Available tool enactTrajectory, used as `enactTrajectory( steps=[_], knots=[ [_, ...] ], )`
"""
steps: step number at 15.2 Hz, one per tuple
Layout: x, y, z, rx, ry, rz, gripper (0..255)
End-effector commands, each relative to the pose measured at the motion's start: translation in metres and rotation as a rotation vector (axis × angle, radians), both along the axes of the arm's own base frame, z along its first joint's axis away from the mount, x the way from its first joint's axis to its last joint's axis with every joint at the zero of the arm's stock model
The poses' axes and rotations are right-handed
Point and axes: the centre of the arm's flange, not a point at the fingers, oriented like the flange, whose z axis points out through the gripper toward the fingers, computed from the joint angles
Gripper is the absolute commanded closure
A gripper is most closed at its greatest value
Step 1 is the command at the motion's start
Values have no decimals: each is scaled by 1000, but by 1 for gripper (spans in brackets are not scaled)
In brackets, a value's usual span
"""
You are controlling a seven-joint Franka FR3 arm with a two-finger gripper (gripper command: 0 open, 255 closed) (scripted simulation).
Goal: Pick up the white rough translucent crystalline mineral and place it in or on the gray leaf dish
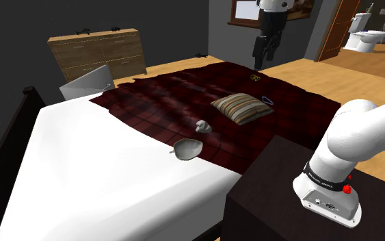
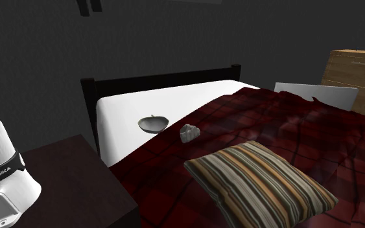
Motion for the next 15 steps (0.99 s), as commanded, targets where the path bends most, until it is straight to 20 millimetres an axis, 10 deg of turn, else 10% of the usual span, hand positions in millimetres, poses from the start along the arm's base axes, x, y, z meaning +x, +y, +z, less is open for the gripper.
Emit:
enactTrajectory(
  steps=[1,15],
  knots=[
    [0,0,0,0,0,0,0],
    [94,-16,-153,14,-61,-42,0]
  ],
)
